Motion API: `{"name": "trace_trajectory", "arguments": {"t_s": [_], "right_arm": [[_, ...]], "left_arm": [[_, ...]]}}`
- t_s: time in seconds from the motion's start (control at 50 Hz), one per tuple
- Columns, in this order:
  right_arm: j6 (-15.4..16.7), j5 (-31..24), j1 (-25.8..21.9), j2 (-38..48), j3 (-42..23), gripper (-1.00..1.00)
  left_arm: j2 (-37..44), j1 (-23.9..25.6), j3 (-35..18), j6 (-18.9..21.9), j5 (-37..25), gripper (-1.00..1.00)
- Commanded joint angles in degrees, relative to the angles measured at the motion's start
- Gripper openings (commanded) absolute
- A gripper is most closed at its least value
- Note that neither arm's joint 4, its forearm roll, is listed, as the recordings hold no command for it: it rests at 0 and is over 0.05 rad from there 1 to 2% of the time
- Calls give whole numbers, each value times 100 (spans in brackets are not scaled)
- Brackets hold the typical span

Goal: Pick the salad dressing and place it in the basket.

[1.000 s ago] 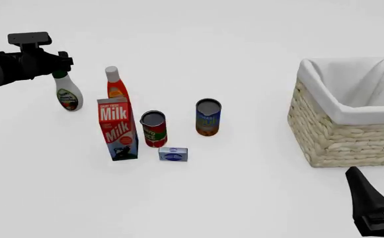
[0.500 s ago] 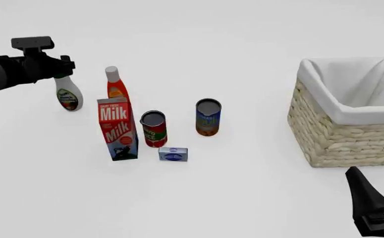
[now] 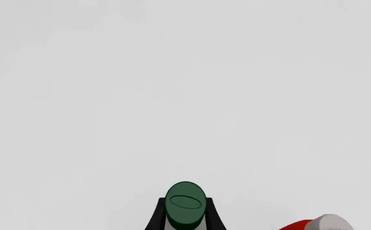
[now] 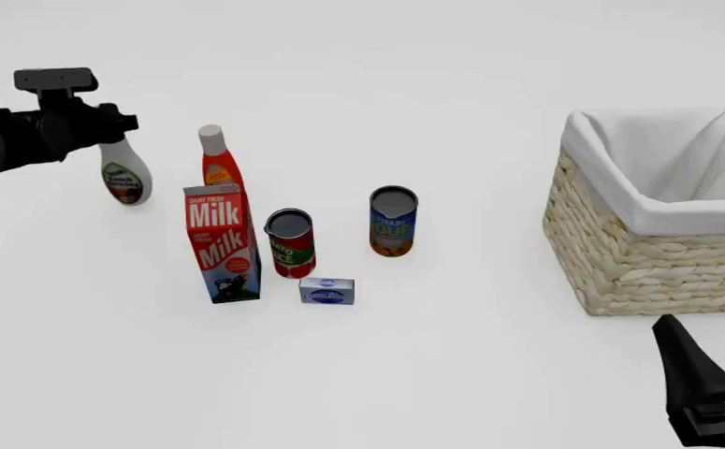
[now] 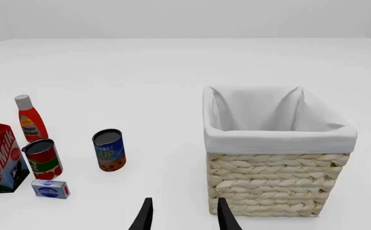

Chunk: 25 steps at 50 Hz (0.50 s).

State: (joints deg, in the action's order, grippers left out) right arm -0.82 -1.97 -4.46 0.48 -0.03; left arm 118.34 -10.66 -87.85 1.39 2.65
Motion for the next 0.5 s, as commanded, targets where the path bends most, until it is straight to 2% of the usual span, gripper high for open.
{"name": "trace_trajectory", "arguments": {"t_s": [0.02, 0.18, 0.5], "right_arm": [[-8, -14, 4, -19, 0, 100], [-18, -24, 32, -32, 1, 100], [-40, -8, 17, -35, 1, 100]], "left_arm": [[-236, -46, 167, 141, 209, -100], [-630, 15, 148, 136, 16, -100], [-1617, 463, 13, 442, -657, -100]]}}
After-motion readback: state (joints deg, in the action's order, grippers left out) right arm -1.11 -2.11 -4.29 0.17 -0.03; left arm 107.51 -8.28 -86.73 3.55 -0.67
